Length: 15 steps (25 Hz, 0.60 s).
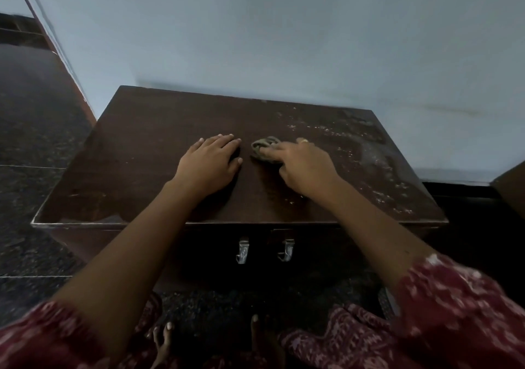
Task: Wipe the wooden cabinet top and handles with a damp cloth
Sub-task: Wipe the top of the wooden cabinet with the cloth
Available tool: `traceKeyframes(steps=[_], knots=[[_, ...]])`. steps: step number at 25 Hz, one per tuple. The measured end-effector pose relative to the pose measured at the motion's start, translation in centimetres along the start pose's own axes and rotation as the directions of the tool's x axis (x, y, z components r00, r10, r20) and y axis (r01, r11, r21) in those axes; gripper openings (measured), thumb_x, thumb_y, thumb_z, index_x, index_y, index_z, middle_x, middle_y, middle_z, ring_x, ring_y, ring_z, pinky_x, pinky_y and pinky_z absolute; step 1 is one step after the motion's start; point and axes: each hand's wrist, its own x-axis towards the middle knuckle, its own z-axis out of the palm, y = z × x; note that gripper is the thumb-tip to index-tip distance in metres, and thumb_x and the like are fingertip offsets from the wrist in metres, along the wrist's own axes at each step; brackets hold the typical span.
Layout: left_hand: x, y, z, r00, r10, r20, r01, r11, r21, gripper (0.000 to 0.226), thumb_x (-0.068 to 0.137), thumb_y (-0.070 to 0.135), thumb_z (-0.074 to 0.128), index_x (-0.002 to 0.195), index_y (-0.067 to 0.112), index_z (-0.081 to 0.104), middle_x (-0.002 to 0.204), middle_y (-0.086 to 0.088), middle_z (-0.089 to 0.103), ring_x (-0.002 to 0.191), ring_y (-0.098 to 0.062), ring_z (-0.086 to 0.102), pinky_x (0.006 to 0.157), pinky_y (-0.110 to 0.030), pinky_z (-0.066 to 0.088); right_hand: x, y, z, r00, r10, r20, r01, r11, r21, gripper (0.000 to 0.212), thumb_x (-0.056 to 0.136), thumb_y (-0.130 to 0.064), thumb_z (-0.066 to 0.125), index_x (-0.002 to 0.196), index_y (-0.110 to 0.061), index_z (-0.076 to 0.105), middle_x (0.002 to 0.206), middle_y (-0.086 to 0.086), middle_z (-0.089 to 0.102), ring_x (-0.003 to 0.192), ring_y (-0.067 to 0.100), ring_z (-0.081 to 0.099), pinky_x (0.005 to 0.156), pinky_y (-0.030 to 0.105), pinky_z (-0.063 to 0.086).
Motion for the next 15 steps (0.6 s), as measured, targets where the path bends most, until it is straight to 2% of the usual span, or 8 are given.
traceKeyframes(steps=[7, 12, 15], knots=[[-0.1, 2.4, 0.3, 0.999, 0.01, 0.032, -0.012, 0.999, 0.044, 0.052, 0.098, 0.037, 0.033, 0.147, 0.02, 0.029, 0.158, 0.001, 0.023, 0.147, -0.018, 0.018, 0.119, -0.04, 0.016, -8.8, 0.8, -0.5, 0.991, -0.124, 0.041, 0.125, 0.992, -0.019, 0.058, 0.094, -0.013, 0.039, 0.144, -0.039, 0.025, 0.153, -0.011, 0.032, 0.131, 0.034, 0.039, 0.091, 0.037, 0.044], [0.0, 2.6, 0.4, 0.999, 0.006, 0.051, -0.008, 0.999, 0.039, 0.053, 0.099, 0.036, 0.033, 0.148, 0.019, 0.026, 0.159, 0.001, 0.022, 0.147, -0.018, 0.018, 0.119, -0.039, 0.017, -7.5, 3.2, -0.2, 0.998, 0.043, 0.04, -0.041, 0.997, -0.064, 0.057, 0.094, -0.014, 0.04, 0.143, -0.04, 0.027, 0.151, -0.015, 0.035, 0.129, 0.031, 0.039, 0.087, 0.035, 0.047], [0.2, 2.5, 0.3, 0.998, 0.0, 0.058, -0.001, 1.0, 0.02, 0.053, 0.098, 0.036, 0.035, 0.147, 0.018, 0.028, 0.158, 0.0, 0.024, 0.146, -0.019, 0.02, 0.117, -0.04, 0.023, -4.5, 3.5, 0.0, 0.989, 0.145, 0.027, -0.144, 0.989, -0.036, 0.054, 0.094, -0.014, 0.041, 0.142, -0.036, 0.031, 0.147, -0.01, 0.042, 0.127, 0.03, 0.041, 0.086, 0.04, 0.048]])
